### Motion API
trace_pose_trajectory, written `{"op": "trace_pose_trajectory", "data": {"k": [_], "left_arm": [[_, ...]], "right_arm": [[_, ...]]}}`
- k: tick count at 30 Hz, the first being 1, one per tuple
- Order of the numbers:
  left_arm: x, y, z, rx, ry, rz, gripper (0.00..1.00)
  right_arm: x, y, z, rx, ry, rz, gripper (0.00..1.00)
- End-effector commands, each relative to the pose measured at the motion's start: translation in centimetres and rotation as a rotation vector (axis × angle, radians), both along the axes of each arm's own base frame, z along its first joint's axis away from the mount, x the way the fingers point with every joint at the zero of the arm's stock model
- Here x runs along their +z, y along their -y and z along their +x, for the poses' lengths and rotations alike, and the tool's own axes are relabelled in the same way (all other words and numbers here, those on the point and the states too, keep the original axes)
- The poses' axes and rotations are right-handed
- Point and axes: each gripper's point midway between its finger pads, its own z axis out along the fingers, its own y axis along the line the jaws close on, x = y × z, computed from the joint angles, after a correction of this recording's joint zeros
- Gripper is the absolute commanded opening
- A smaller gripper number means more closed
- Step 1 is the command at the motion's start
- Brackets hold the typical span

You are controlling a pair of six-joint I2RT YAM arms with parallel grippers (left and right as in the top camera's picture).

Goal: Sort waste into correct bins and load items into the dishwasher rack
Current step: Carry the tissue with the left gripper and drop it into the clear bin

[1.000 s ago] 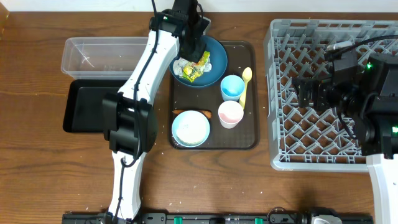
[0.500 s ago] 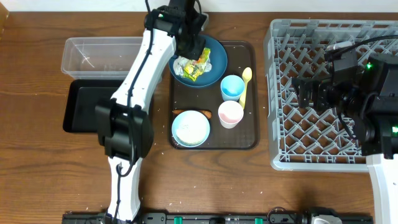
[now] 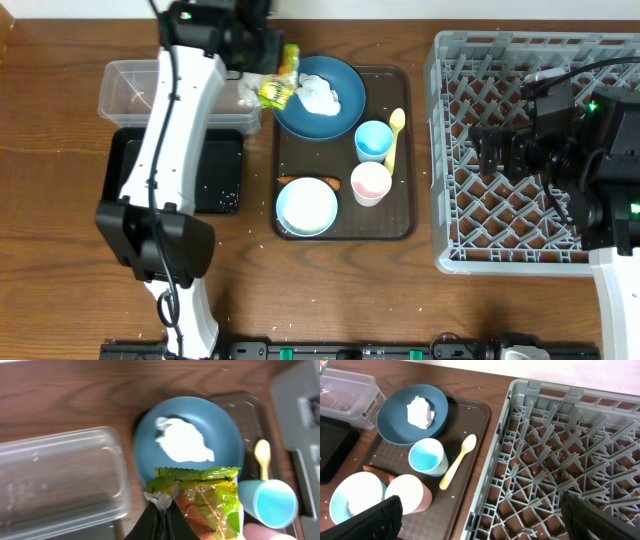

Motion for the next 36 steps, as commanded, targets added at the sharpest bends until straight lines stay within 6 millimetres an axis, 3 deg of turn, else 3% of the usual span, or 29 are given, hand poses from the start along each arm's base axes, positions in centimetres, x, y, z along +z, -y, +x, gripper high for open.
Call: {"op": "trace_pose_trajectory", "data": {"k": [1, 5, 10, 13, 26, 30, 36], "left_arm": [[0.1, -3.3, 0.6, 0.11, -0.002, 0.007, 0.06], [0.0, -7.2, 1.1, 0.198, 0.004, 0.055, 0.06], [-0.3, -10.0, 1.6, 0.255, 0.007, 0.057, 0.06], [-1.7, -11.3, 2.2, 0.278, -0.014, 0.059, 0.06], [-9.1, -11.8, 5.2, 0.284, -0.093, 0.065, 0.06], [-10.4, -11.8, 5.3, 0.283, -0.116, 0.068, 0.07], [-10.3, -11.9, 5.7, 0.283, -0.101, 0.067, 0.4]], "right_arm": [[0.6, 0.1, 0.1, -0.006, 0.013, 0.0, 0.99], [0.7, 0.1, 0.1, -0.006, 0.014, 0.0, 0.99], [0.7, 0.1, 0.1, -0.006, 0.014, 0.0, 0.99], [0.7, 0.1, 0.1, -0.006, 0.016, 0.0, 0.99], [0.8, 0.1, 0.2, -0.006, 0.02, 0.0, 0.99], [0.8, 0.1, 0.2, -0.006, 0.02, -0.001, 0.99], [0.8, 0.1, 0.2, -0.006, 0.021, -0.001, 0.99]]}}
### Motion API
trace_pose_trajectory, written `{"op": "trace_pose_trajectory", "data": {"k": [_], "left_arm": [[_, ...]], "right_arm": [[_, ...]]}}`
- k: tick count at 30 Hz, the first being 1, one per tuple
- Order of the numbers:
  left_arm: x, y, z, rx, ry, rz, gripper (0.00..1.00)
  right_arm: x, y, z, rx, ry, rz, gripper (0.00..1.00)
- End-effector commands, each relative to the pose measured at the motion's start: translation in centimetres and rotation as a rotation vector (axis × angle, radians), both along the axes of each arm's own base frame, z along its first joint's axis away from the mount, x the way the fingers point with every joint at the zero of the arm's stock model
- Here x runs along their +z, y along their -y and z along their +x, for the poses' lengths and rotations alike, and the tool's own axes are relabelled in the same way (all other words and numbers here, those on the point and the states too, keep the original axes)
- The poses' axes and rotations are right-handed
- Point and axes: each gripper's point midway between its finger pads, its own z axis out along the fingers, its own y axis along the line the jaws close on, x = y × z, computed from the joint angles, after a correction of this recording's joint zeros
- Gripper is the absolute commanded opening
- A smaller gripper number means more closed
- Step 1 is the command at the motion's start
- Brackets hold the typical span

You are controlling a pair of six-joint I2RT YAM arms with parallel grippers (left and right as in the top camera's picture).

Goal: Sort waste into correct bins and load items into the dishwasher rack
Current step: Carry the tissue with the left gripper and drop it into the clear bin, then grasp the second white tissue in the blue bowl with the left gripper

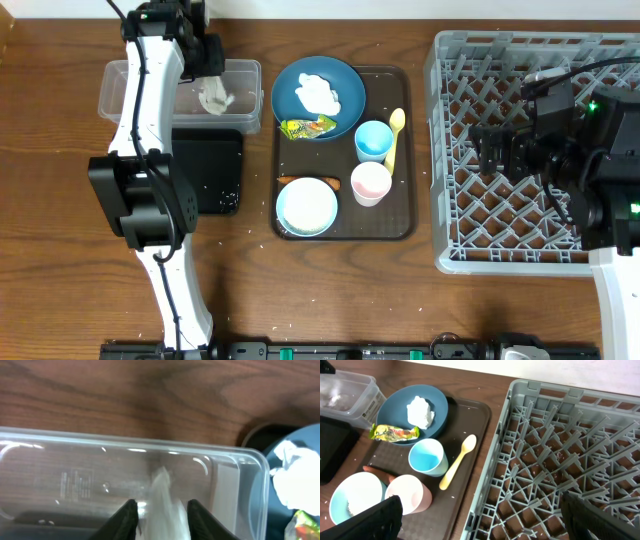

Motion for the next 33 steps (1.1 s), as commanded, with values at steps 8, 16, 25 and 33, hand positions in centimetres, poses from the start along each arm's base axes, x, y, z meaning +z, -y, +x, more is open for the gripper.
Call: {"op": "trace_pose_trajectory", "data": {"k": [8, 16, 25, 33], "left_arm": [[0.6, 0.5, 0.7, -0.006, 0.032, -0.02, 0.42], [4.1, 9.7, -1.7, -0.435, 0.081, -0.06, 0.52], [-0.5, 16.4, -2.5, -0.551, 0.012, 0.081, 0.56], [-5.2, 17.6, -0.1, -0.349, -0.001, 0.046, 0.62]], "right_arm": [[0.8, 0.1, 0.2, -0.007, 0.019, 0.0, 0.99], [0.8, 0.1, 0.2, -0.006, 0.018, 0.0, 0.99], [0.6, 0.1, 0.1, -0.007, 0.013, -0.001, 0.99], [0.5, 0.1, 0.0, -0.006, 0.007, 0.0, 0.99]]}}
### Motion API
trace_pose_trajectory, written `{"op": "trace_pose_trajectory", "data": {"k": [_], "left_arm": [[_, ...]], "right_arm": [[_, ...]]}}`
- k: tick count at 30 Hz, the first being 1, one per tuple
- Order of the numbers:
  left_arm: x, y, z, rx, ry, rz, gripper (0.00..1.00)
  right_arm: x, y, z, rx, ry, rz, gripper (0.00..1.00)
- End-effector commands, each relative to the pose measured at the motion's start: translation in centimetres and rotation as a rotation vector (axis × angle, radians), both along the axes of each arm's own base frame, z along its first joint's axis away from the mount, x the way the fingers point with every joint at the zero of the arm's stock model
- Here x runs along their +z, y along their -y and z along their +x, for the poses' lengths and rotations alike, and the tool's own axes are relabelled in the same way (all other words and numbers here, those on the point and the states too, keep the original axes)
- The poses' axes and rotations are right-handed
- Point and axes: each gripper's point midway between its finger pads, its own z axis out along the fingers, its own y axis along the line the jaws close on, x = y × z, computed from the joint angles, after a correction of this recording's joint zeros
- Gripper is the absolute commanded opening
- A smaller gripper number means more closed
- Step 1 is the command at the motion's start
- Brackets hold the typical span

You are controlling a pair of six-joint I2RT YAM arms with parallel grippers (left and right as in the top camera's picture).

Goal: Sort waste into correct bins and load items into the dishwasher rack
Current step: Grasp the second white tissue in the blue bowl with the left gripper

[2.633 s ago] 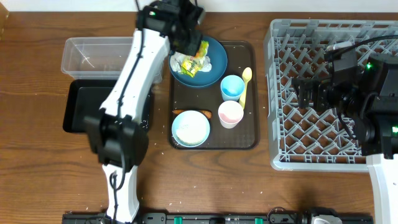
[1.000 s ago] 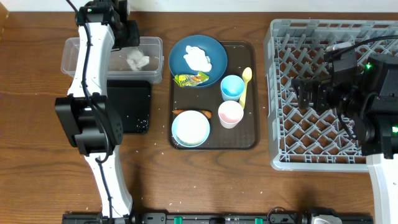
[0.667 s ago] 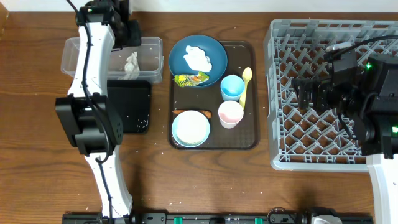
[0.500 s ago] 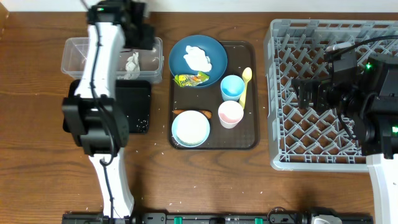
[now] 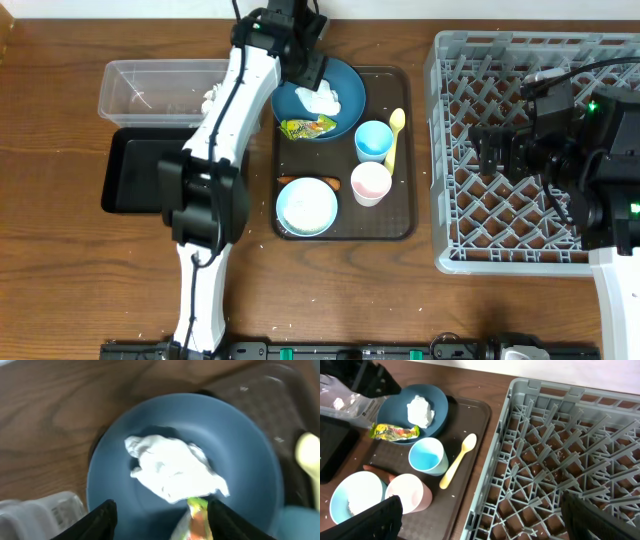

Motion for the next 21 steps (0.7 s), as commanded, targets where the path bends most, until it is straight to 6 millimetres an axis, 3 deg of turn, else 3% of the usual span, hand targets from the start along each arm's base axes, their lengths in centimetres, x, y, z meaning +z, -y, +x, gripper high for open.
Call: {"op": "trace_pose_trajectory", "data": {"k": [1, 6, 11, 21], "left_arm": [[-4.3, -1.0, 0.6, 0.13, -0.067, 0.008, 0.62], [-7.0, 0.5, 0.8, 0.107, -0.089, -0.006, 0.69], [-8.0, 1.7, 0.7, 0.087, -0.091, -0.004, 0.72], [-11.7, 1.7, 0.1, 0.085, -0.152, 0.019, 0.72]], "right_arm": [[0.6, 0.1, 0.1, -0.006, 0.011, 0.0, 0.99], [0.5, 0.1, 0.0, -0.006, 0.004, 0.0, 0.99], [0.5, 0.1, 0.0, -0.006, 0.004, 0.0, 0.99], [0.4, 0.1, -0.1, -0.006, 0.002, 0.0, 0.99]]}}
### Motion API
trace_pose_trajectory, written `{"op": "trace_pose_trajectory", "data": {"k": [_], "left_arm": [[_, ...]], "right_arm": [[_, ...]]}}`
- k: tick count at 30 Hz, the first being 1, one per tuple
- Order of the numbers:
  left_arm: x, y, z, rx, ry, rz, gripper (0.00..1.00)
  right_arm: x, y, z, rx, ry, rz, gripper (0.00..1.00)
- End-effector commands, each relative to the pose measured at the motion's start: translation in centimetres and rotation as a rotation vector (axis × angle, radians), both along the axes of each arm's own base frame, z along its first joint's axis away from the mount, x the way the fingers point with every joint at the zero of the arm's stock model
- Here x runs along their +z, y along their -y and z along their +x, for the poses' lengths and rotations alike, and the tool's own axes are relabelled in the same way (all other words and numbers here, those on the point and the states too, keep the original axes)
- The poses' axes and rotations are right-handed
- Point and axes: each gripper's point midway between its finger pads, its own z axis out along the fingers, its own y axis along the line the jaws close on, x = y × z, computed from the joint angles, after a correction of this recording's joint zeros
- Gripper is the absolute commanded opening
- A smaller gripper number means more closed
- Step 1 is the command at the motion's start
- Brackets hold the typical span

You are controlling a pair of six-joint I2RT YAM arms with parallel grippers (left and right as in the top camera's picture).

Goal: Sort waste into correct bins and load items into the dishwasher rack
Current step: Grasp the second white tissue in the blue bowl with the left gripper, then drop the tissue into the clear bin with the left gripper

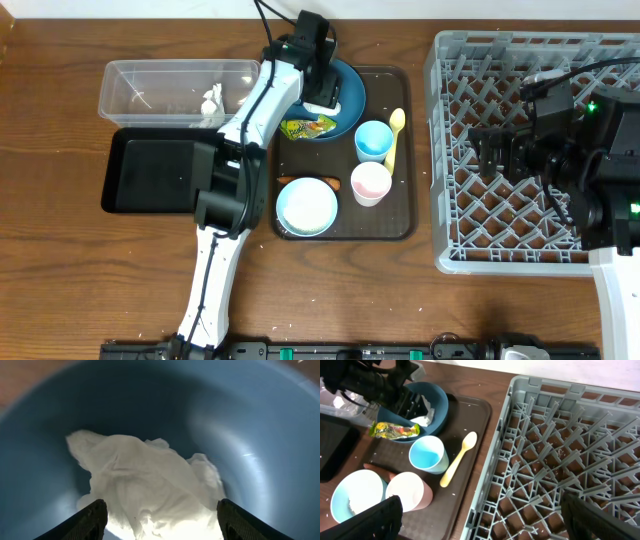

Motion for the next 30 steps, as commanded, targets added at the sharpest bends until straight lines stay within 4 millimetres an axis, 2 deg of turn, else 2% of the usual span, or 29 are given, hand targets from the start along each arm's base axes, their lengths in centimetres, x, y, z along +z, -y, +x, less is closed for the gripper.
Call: {"op": "trace_pose_trajectory", "data": {"k": [1, 3, 8, 10, 13, 16, 20, 21, 23, 25, 27, 30], "left_arm": [[-2.7, -0.5, -0.4, 0.017, -0.049, 0.018, 0.71], [-2.8, -0.5, -0.4, 0.017, -0.051, 0.018, 0.61], [-2.7, -0.5, -0.4, 0.017, -0.049, 0.017, 0.2], [-2.7, -0.5, -0.4, 0.017, -0.049, 0.017, 0.12], [-1.6, -0.4, -0.3, 0.035, -0.037, 0.004, 0.07], [1.4, -0.4, -0.1, 0.041, -0.004, -0.011, 0.07], [7.7, -0.6, -0.4, 0.042, 0.068, -0.035, 0.06], [10.4, -0.8, -0.7, 0.044, 0.103, -0.047, 0.06], [13.2, -1.5, -1.0, 0.053, 0.14, -0.059, 0.06], [15.7, -2.5, -1.3, 0.069, 0.175, -0.069, 0.06], [17.3, -3.9, -1.3, 0.096, 0.203, -0.062, 0.06], [17.6, -7.5, -0.9, 0.179, 0.215, 0.009, 0.06]], "right_arm": [[0.6, 0.1, 0.1, -0.006, 0.01, 0.0, 0.99], [0.5, 0.1, 0.0, -0.006, 0.006, 0.0, 0.99], [0.4, 0.1, -0.1, -0.006, -0.001, 0.0, 0.99], [0.4, 0.1, -0.1, -0.006, -0.002, 0.0, 0.99], [0.4, 0.1, -0.1, -0.006, -0.001, 0.0, 0.99], [0.4, 0.1, -0.1, -0.006, -0.001, 0.0, 0.99], [0.4, 0.1, -0.1, -0.006, -0.001, 0.0, 0.99], [0.4, 0.1, -0.1, -0.006, -0.001, 0.0, 0.99], [0.4, 0.1, -0.1, -0.006, -0.001, 0.0, 0.99], [0.4, 0.1, -0.1, -0.006, 0.0, 0.0, 0.99], [0.4, 0.1, -0.1, -0.006, -0.001, 0.0, 0.99], [0.4, 0.1, -0.1, -0.006, -0.001, 0.0, 0.99]]}}
